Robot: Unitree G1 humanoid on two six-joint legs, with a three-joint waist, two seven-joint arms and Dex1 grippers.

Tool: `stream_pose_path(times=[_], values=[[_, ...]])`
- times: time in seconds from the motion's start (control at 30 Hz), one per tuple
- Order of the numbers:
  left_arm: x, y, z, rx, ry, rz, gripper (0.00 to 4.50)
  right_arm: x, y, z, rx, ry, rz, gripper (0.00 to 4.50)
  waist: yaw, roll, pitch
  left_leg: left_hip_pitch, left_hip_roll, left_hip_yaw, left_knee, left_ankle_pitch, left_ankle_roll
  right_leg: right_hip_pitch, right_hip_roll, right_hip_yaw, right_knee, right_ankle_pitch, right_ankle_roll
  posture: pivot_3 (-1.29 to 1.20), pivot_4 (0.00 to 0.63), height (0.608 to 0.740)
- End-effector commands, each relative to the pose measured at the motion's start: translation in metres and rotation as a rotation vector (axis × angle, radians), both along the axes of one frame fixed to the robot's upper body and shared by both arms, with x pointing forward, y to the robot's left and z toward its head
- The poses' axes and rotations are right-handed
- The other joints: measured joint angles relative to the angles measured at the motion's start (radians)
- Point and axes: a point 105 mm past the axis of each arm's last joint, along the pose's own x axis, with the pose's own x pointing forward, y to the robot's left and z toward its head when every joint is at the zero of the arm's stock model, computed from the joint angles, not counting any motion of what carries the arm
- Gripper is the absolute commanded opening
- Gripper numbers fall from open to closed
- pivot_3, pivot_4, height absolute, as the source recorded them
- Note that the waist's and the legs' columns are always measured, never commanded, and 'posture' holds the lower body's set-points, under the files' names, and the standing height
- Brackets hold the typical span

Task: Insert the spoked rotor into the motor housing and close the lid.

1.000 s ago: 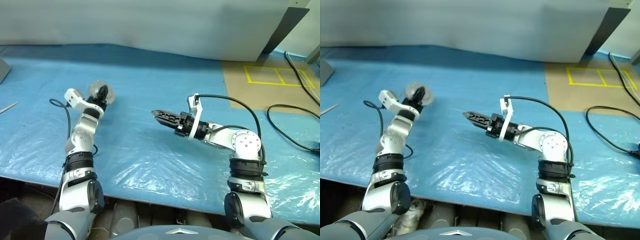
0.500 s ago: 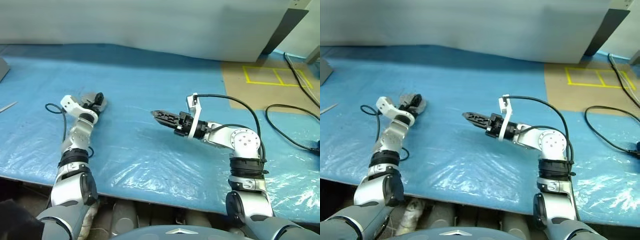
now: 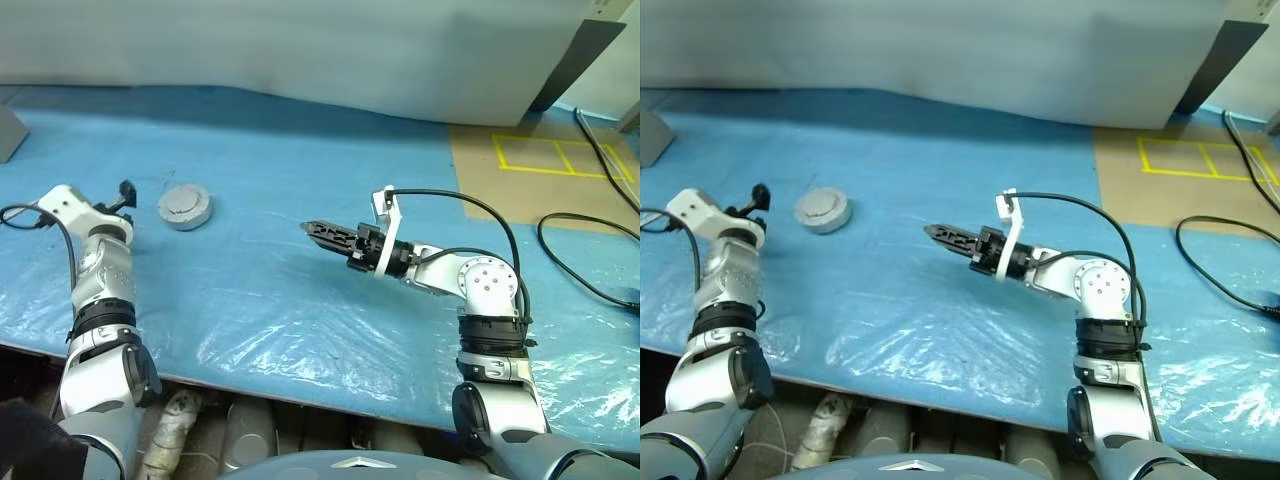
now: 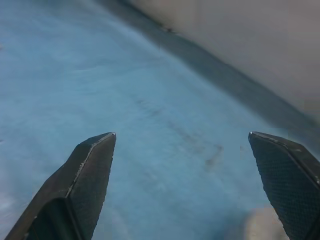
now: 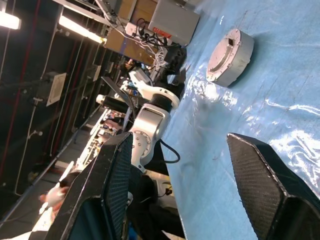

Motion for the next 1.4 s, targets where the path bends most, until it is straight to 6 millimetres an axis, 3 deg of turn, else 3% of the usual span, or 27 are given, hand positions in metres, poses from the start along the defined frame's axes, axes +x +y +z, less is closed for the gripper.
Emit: stream_pose_path(times=[0.03,0.1,0.23,0.37,0.5,0.87,1.4], values=[[-0.003,-0.095,0.06,0.163,-0.213,-0.455,4.47,0.001,-0.007,0.022,-0.041,-0.202,-0.055,3.15,0.007,0.0,0.0,0.0,0.0,0.0,0.0,0.0,0.0,0.0,-0.001,0.0,0.0,0.0,0.0,0.0,0.15,0.74],[-0.017,-0.139,0.06,0.237,-0.228,-0.658,4.47,0.004,-0.013,0.026,-0.086,-0.284,-0.108,3.15,0.008,0.0,0.0,0.0,0.0,0.001,0.0,0.0,0.0,0.0,-0.001,0.0,0.0,0.0,0.0,0.0,0.15,0.74],[-0.048,-0.205,0.059,0.287,-0.255,-0.971,4.47,0.015,-0.028,0.031,-0.154,-0.399,-0.232,3.15,-0.01,0.0,0.0,0.003,0.001,0.002,-0.002,0.0,0.0,-0.001,0.0,0.001,0.001,0.0,-0.001,0.0,0.15,0.74],[-0.061,-0.231,0.048,0.378,-0.22,-1.138,4.47,0.027,-0.046,0.03,-0.291,-0.497,-0.349,3.15,-0.019,0.0,0.0,0.003,0.0,0.003,-0.002,0.0,0.0,-0.002,0.001,0.003,0.001,0.0,-0.001,0.0,0.15,0.74],[-0.063,-0.235,0.032,0.454,-0.151,-1.205,4.47,0.025,-0.054,0.026,-0.373,-0.549,-0.373,3.15,-0.017,0.001,0.0,0.004,0.0,0.003,-0.002,0.0,0.0,-0.001,0.001,0.004,0.001,0.0,-0.001,0.0,0.15,0.74],[-0.05,-0.235,0.038,0.418,-0.156,-1.178,4.47,0.025,-0.066,0.018,-0.417,-0.542,-0.481,3.15,-0.016,0.001,0.0,0.004,0.0,0.003,-0.001,0.0,0.0,-0.001,0.001,0.005,0.001,0.0,-0.001,0.0,0.15,0.74],[-0.04,-0.232,0.039,0.433,-0.152,-1.133,4.47,0.033,-0.065,0.013,-0.484,-0.581,-0.539,3.15,-0.017,0.001,0.0,0.003,0.0,0.003,-0.001,0.0,0.0,-0.001,0.001,0.005,0.001,0.0,-0.001,0.0,0.15,0.74]])
